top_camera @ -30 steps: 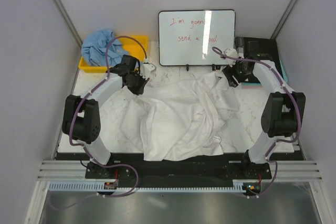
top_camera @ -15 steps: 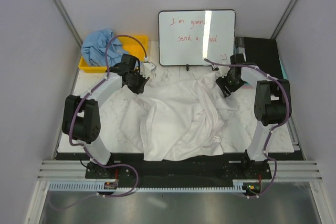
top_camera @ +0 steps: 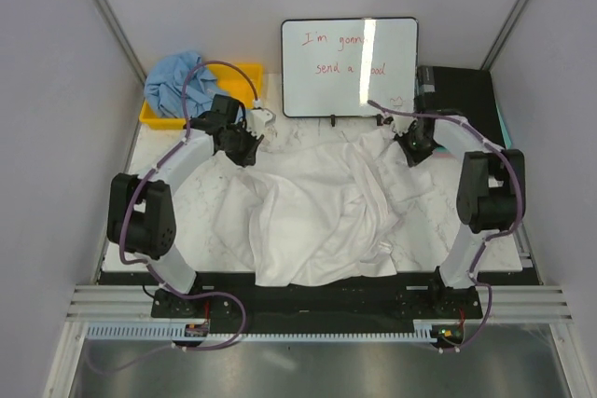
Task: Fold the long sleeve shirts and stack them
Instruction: Flatten the shirt out
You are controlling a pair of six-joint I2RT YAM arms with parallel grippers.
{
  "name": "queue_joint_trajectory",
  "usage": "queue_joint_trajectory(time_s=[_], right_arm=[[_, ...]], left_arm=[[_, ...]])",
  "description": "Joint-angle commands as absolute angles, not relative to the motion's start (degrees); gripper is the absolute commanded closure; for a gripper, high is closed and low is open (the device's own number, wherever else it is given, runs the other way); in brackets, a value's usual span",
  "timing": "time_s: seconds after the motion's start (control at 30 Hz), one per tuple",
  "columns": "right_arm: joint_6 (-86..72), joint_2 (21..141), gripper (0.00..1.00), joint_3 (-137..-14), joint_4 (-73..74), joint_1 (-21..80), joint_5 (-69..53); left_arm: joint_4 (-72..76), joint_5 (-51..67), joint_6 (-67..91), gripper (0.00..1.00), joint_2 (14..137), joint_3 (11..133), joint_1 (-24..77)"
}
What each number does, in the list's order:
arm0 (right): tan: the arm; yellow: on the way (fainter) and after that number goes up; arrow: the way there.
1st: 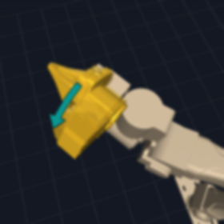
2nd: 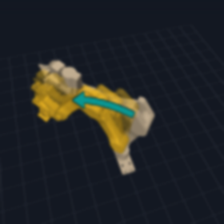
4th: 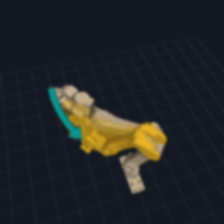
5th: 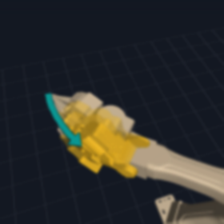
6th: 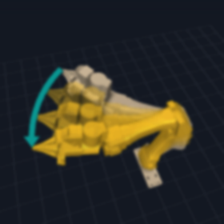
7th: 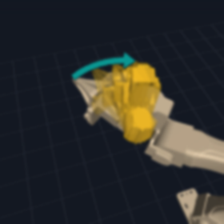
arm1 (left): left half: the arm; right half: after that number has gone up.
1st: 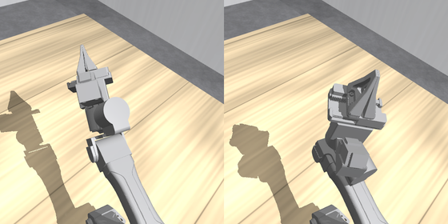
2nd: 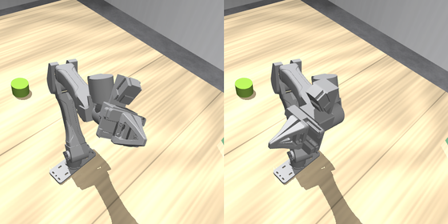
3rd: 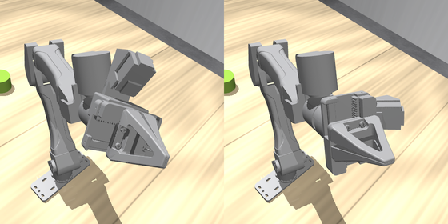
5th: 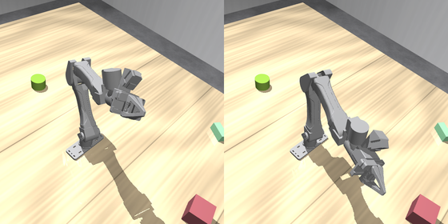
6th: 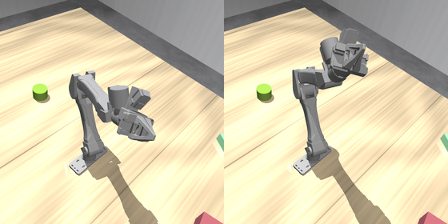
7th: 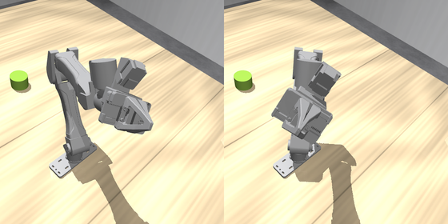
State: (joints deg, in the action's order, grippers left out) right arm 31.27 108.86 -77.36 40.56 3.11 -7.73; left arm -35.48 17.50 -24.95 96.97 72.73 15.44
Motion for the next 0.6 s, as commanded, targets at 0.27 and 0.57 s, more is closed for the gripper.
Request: queue_joint_trajectory(time_s=[0.27, 0.57], right_arm=[[36.65, 107.29, 1.00, -109.04, 18.66, 1.40, 6.23], [43.84, 125.67, 0.81, -123.57, -9.99, 8.52, 11.51]], left_arm=[[-17.77, 13.46, -19.69, 0.98, 87.88, 76.89, 14.24], [-10.37, 5.89, -18.98, 0.98, 103.70, 91.31, 9.67]])
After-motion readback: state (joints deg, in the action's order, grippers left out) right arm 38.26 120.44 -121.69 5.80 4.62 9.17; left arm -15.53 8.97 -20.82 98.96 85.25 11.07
